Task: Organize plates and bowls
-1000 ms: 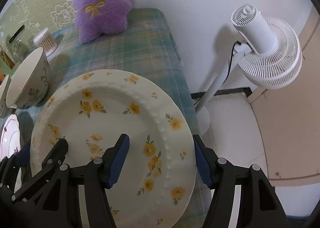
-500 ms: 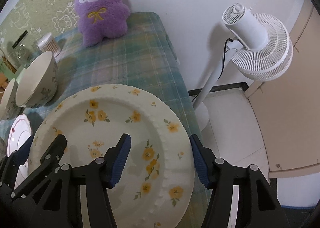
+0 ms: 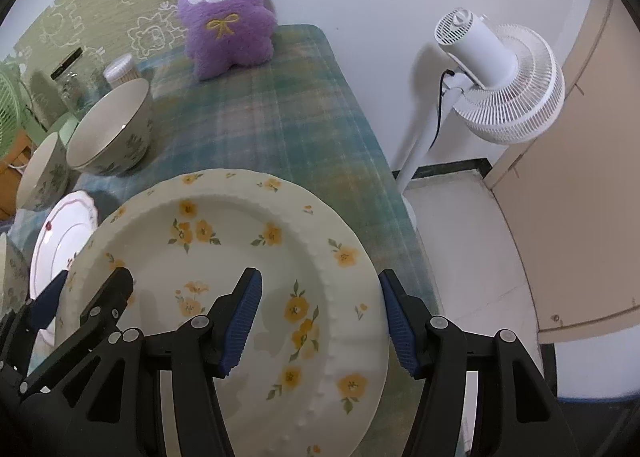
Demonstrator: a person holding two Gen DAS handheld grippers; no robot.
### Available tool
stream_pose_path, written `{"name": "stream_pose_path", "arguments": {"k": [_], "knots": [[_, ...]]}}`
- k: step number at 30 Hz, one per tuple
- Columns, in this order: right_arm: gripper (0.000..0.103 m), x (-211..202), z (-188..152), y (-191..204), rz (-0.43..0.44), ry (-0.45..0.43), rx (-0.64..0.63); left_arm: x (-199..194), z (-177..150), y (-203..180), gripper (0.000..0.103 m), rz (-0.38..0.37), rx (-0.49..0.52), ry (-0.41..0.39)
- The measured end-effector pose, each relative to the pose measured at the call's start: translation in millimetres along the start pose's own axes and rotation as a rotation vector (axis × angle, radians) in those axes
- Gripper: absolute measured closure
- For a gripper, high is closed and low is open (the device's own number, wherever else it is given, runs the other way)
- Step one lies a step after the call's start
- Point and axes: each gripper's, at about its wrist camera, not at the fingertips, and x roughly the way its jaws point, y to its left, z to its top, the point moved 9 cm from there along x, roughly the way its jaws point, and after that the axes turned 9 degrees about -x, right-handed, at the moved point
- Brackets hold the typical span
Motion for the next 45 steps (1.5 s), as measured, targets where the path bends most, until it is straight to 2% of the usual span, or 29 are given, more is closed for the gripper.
{"name": "stream_pose_path", "arguments": {"k": [6,13,30,41,45], "knots": [[0.040,-16,-21,11,-0.012,-0.009,0.009,-15,-19,14,0.043,0.002,0.016,-0.017],[0.040,-36,-44,18,-0.042,-0.035,0.017,-29,-42,25,0.043,-0.028,0.023,-0.005],[0.040,-51,-122,17,-0.088,0.022,0.094,-46,-99,30,0.043,-0.081,0.075,0.034],[0.040,-45,-149,12,-0.101,0.060,0.129,-44,-120,24,0.043,-0.085,0.120,0.049],[0.040,-45,-150,12,-0.107,0.050,0.124,-43,-122,23,0.043,-0.068,0.135,0.027]]}}
